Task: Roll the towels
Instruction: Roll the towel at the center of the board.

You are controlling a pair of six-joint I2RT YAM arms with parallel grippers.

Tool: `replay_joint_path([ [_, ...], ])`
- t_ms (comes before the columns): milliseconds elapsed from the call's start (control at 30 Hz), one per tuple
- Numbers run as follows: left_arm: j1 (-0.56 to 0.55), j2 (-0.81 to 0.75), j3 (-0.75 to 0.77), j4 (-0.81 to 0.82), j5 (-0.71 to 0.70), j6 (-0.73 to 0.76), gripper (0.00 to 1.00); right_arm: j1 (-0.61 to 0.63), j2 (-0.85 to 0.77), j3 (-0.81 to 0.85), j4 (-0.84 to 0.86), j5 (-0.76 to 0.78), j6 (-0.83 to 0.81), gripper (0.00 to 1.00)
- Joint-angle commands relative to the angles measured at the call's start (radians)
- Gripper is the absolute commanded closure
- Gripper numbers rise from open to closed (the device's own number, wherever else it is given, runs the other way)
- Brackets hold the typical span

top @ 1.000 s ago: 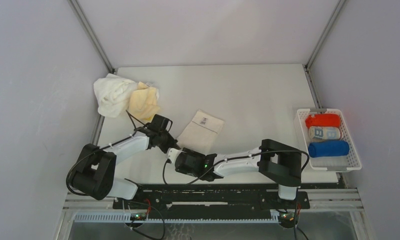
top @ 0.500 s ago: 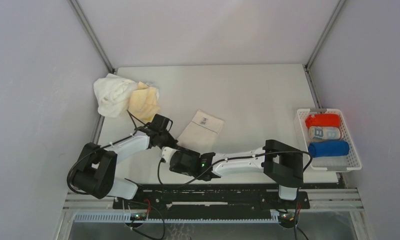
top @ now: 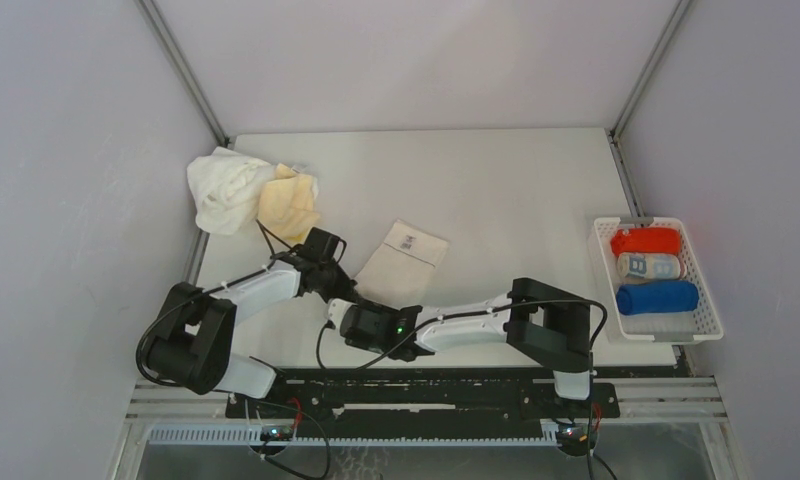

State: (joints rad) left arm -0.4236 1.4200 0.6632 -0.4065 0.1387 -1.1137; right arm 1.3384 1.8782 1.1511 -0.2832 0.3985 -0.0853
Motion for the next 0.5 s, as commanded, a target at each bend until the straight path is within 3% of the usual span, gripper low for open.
replay_joint_path([
  [0, -0.002, 0.012, 0.036, -0.018, 0.008, 0.028, 0.98, -0.021, 0.013, 0.012, -0.002, 0.006, 0.027, 0.49],
  [467, 0.005, 0.026, 0.040, -0.023, 0.007, 0.035, 0.98, -0.057, -0.019, -0.023, 0.005, 0.016, 0.025, 0.49],
])
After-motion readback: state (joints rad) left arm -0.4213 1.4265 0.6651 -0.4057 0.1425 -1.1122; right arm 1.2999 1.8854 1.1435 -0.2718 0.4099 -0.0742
